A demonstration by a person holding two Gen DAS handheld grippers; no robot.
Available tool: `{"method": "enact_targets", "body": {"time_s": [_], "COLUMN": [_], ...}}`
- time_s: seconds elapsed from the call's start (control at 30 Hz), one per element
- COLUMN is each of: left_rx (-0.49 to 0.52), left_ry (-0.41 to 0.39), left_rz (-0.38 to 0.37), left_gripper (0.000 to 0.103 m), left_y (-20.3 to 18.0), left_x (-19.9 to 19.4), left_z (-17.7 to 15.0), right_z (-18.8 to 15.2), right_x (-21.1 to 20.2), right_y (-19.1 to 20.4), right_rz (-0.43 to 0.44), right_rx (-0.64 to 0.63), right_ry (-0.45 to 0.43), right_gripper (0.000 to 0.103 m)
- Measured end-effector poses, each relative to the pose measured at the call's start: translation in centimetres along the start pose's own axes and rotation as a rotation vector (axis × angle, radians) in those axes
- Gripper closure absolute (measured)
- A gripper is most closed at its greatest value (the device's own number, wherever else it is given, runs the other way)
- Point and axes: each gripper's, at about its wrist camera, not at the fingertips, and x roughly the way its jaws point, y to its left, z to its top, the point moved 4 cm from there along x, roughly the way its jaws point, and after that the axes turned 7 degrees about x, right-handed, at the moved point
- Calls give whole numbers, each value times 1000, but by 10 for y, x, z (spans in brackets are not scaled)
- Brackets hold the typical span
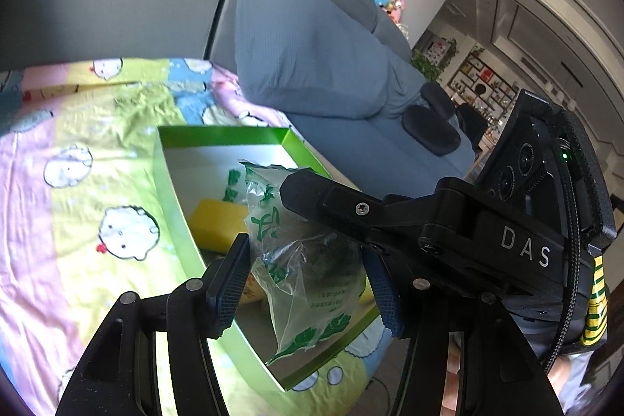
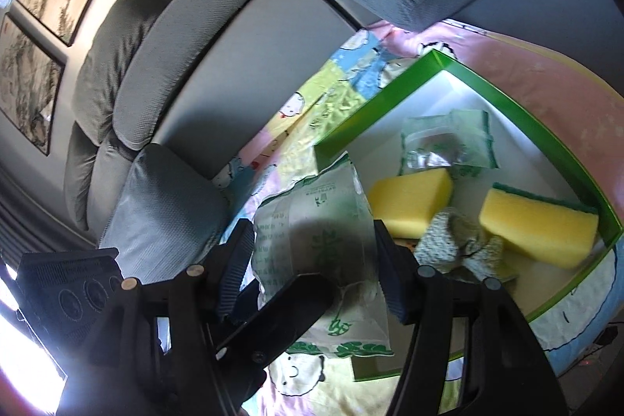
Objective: Organize objects
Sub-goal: 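Lower the plastic bag into the box and open the right gripper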
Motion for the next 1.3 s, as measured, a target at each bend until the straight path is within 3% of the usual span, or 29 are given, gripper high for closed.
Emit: {"method": "enact_targets", "body": {"time_s": [0.7,0.9,1.3], "left_rx": [-98,-119,-94], "left_ry": [111,150,155], "left_rz": [-60,-57,-23], "left_gripper": [45,45,44], "left_y": [5,12,10], "left_x": [34,45,48], "left_z": [-16,-20,-23], "right_z": [5,6,4], "right_x": [14,21,25], "right_y": [-37,-46,-53], "right_rz": [-115,-144,-176], "right_rx": [68,85,98], "right_ry": [29,51,51], "right_gripper": [43,43,43]}}
